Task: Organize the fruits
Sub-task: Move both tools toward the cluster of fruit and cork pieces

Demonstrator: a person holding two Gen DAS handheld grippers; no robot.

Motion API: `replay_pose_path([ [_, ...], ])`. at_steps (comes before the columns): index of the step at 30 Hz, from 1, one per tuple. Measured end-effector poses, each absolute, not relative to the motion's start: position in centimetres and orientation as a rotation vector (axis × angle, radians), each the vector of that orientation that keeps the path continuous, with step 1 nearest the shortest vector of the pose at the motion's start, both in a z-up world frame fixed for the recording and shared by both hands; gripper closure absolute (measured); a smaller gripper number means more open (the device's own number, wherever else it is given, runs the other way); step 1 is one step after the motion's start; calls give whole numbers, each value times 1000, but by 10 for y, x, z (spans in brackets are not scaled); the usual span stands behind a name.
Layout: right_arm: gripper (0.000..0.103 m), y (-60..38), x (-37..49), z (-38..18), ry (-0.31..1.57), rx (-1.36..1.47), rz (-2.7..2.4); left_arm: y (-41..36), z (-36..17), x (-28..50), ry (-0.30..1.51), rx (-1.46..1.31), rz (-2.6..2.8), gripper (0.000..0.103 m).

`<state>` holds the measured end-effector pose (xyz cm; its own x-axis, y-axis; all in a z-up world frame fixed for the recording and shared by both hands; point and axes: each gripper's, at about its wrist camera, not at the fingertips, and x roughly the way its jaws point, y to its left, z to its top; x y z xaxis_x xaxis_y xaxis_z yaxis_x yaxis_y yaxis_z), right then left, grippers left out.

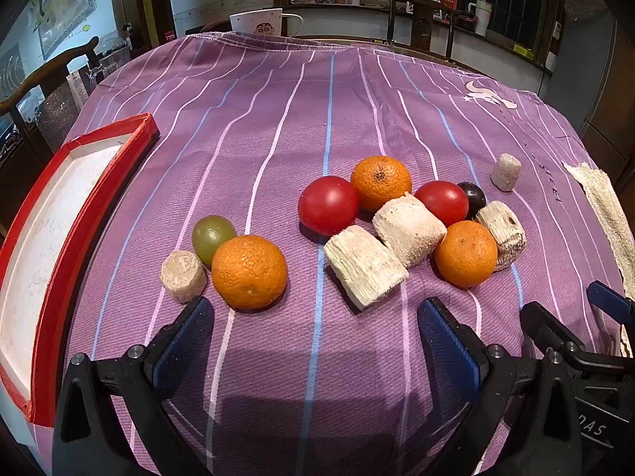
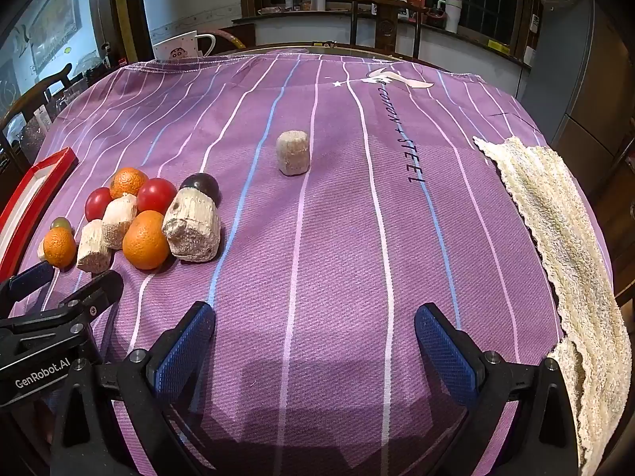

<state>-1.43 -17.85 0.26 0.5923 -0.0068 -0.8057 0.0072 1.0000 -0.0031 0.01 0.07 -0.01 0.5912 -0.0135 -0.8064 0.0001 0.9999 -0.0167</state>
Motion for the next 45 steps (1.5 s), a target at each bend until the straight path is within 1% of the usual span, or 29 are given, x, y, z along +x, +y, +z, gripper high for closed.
replay_pose_path([
  [5,0,-181,-13,4,957,-7,16,1,0,0,937,-3,-3,0],
  [10,1,-185,-12,12,1041,28,6,-1,0,2,951,4,-3,0],
  [18,1,-204,-27,33,996,73,-102,0,0,1,948,10,-15,0],
  [22,1,-214,-31,35,1012,110,-122,-1,0,0,949,12,-15,0],
  [30,1,-211,-35,39,1007,103,-144,-1,3,2,1005,38,-14,1],
  [31,1,-211,-36,39,1006,101,-144,-2,5,0,996,57,-6,7],
  [33,1,-210,-36,40,1005,97,-144,-1,13,-3,973,74,-17,11],
  [40,1,-203,-35,41,1004,88,-130,16,55,-17,857,43,-25,11],
  [45,2,-196,-35,42,1000,74,-107,34,68,-18,845,34,12,11],
])
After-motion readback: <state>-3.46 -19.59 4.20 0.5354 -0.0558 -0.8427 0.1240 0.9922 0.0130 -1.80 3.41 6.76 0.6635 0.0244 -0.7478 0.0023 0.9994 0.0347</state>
